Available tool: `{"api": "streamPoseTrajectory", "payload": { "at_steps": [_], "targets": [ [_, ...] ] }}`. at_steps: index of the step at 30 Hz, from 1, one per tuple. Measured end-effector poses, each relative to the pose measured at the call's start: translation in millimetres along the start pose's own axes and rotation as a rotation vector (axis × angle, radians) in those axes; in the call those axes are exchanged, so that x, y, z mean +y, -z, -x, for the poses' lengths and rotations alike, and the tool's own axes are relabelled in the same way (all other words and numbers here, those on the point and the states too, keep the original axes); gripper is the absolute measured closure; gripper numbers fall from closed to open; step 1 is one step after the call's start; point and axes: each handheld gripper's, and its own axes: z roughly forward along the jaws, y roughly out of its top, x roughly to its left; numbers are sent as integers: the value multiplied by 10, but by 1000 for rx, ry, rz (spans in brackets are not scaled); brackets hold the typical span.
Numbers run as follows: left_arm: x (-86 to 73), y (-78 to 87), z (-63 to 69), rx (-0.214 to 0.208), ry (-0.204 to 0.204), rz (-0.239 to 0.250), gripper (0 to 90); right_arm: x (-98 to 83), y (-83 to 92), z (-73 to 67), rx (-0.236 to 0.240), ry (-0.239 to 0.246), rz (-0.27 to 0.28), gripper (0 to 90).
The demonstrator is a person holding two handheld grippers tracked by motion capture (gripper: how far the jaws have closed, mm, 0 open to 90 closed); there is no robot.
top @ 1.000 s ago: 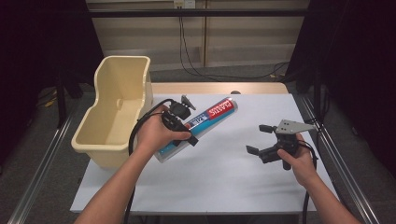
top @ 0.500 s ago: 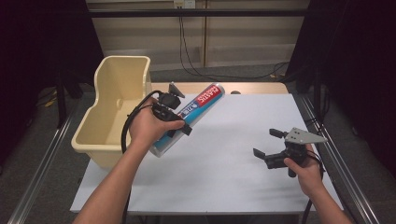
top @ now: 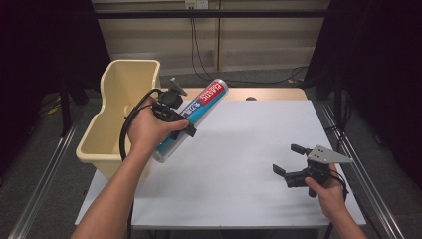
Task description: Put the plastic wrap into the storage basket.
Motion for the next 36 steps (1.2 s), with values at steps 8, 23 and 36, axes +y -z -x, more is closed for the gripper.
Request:
{"api": "streamPoseTrajectory", "payload": {
  "at_steps": [8, 23, 36],
  "targets": [
    [5, 156, -40, 22, 28, 20, 323, -49, -1, -26, -3, 6, -5, 3],
    [-56, 440, -198, 68, 68, -7, 323, -69, -26, -57, 7, -2, -2, 2],
    [-188, 745, -366, 91, 167, 66, 323, -81, -34, -63, 28, -10, -5, 1]
  ]
}}
